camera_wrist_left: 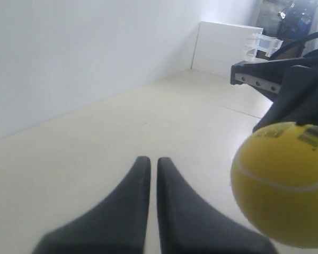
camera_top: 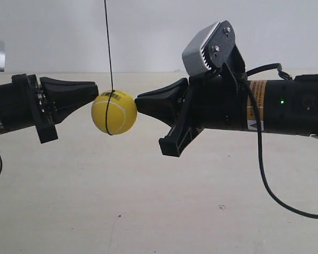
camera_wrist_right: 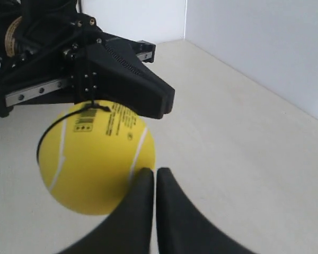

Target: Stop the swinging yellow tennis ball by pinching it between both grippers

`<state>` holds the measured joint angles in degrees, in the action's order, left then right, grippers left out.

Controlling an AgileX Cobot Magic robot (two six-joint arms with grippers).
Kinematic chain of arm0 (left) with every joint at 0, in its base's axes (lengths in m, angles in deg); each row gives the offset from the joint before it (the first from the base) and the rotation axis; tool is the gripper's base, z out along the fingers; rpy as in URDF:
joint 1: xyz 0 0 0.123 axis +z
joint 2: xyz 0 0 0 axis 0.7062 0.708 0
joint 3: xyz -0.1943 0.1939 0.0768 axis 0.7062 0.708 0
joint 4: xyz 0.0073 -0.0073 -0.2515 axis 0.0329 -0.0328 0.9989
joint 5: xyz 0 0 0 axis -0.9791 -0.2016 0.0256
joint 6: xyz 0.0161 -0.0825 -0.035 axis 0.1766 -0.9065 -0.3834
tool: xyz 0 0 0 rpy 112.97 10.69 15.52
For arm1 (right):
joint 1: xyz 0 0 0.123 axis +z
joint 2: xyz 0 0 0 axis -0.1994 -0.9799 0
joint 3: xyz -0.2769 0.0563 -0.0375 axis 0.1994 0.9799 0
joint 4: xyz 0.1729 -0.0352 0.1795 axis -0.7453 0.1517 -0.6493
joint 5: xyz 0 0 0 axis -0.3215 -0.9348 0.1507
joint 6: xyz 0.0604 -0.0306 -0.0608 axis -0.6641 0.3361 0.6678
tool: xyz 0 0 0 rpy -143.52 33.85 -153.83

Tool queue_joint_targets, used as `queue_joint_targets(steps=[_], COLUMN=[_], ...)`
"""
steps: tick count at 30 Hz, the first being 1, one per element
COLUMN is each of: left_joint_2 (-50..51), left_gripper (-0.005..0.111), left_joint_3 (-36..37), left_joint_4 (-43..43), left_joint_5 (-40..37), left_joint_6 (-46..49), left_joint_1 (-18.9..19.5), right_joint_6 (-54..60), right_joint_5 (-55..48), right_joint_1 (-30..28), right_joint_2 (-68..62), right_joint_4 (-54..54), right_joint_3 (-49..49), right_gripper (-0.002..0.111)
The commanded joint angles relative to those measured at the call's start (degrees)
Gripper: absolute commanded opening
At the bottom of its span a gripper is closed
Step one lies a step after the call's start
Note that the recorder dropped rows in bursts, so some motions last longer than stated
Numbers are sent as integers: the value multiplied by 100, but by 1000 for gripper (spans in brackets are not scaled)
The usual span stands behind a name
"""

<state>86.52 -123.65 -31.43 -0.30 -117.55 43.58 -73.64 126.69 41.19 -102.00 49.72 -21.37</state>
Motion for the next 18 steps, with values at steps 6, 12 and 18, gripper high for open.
queue_joint_targets(steps=[6, 12, 18], left_joint_2=[-91, -295, -638], left_gripper=[5, 5, 5], left_joint_3=[-8, -8, -8], left_joint_4=[-631, -784, -1032], left_joint_5=[60, 60, 60], left_joint_6=[-170, -144, -273], left_joint_1=[193, 81, 81], right_joint_6=[42, 42, 42], right_joint_5=[30, 30, 30], right_joint_1=[12, 12, 12], right_joint_2=[17, 17, 17], right_joint_4=[17, 17, 17], right_joint_3=[-27, -27, -27], right_gripper=[0, 0, 0])
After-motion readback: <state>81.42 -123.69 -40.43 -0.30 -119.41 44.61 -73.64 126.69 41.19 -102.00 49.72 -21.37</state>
